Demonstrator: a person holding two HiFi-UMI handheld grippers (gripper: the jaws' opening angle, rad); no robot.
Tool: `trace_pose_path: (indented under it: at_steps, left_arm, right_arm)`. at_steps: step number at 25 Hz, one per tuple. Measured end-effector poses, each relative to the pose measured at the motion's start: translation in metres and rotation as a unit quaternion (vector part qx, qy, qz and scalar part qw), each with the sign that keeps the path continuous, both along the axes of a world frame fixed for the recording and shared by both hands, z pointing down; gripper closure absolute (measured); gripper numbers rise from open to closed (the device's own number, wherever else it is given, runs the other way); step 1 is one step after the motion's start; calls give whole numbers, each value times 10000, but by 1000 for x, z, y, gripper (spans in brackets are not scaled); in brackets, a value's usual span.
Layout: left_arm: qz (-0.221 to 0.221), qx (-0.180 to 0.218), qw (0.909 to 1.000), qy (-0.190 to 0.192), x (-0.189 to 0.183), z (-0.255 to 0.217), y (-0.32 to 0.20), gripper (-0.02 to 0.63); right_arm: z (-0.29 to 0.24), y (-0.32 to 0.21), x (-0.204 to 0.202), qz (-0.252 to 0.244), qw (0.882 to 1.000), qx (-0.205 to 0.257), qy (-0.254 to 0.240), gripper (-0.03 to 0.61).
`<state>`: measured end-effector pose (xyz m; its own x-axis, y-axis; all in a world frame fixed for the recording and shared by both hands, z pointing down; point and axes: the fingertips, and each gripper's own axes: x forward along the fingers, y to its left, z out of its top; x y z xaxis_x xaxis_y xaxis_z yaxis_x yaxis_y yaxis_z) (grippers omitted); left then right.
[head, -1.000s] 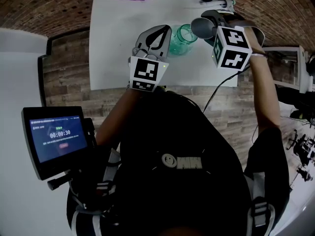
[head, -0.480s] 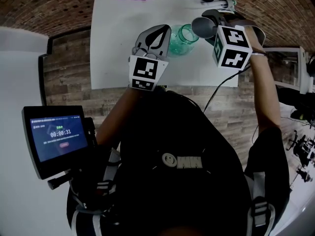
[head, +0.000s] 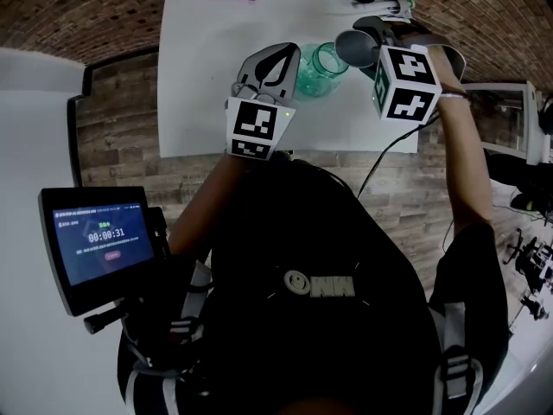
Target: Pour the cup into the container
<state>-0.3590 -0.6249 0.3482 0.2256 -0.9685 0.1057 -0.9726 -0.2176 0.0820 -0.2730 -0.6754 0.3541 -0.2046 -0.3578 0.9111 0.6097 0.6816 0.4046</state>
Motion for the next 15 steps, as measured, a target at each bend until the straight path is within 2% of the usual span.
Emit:
trace_pose_path:
  at_steps: [15]
  left_arm:
    - [-11, -7, 10000, -3, 0, 1, 0, 611]
  right_arm:
    - [1, -1, -2, -70, 9999, 76, 71, 288]
